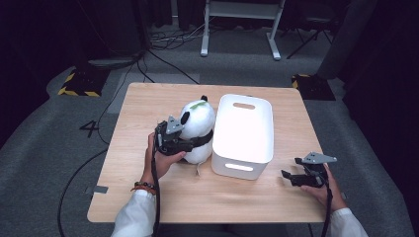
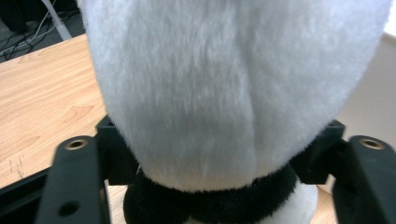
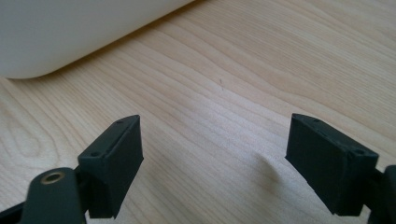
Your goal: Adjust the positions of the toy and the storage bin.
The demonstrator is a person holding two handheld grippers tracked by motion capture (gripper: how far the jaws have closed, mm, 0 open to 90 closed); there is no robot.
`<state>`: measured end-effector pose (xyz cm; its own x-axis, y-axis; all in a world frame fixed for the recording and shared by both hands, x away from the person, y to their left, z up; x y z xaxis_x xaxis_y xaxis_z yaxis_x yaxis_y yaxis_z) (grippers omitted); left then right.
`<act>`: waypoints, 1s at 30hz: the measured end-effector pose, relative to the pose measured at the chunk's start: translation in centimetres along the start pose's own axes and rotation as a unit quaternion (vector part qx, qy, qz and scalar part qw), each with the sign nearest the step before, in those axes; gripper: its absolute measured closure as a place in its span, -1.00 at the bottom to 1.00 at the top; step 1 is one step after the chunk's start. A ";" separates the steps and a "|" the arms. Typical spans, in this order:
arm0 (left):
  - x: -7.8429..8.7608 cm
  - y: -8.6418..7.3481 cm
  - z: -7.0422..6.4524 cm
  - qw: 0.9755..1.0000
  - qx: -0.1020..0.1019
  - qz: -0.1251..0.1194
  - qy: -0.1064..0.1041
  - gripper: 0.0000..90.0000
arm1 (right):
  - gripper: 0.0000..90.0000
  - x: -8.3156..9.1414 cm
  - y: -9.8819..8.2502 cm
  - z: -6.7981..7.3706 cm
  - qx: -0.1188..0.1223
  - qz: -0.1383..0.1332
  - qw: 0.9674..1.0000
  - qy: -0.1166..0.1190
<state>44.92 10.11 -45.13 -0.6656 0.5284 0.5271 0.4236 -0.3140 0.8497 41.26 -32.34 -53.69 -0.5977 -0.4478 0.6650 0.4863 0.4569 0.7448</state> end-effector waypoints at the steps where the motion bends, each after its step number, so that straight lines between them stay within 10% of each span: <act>1: 0.2 -0.2 0.0 1.000 0.002 -0.003 0.000 -0.23 | -0.59 -0.1 -0.2 0.0 0.000 0.004 1.000 0.001; 30: 1.1 -1.4 -0.5 0.999 0.012 -0.030 0.012 -0.15 | -0.57 -0.5 -0.7 -0.1 -0.009 0.003 1.000 0.015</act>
<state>43.28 10.67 -45.71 -0.7047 0.5266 0.4755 0.3962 -0.2639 0.8794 41.33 -32.51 -54.54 -0.5759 -0.4682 0.6702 0.5007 0.4461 0.7418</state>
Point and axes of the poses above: each handheld gripper's, and its own axes: x roughly backward along the jaws, y roughly out of its top, z roughly to its left, the point moved 6 cm from there along -x, roughly forward along the jaws, and after that the axes turned 1 degree about x, right-handed, at the moved point
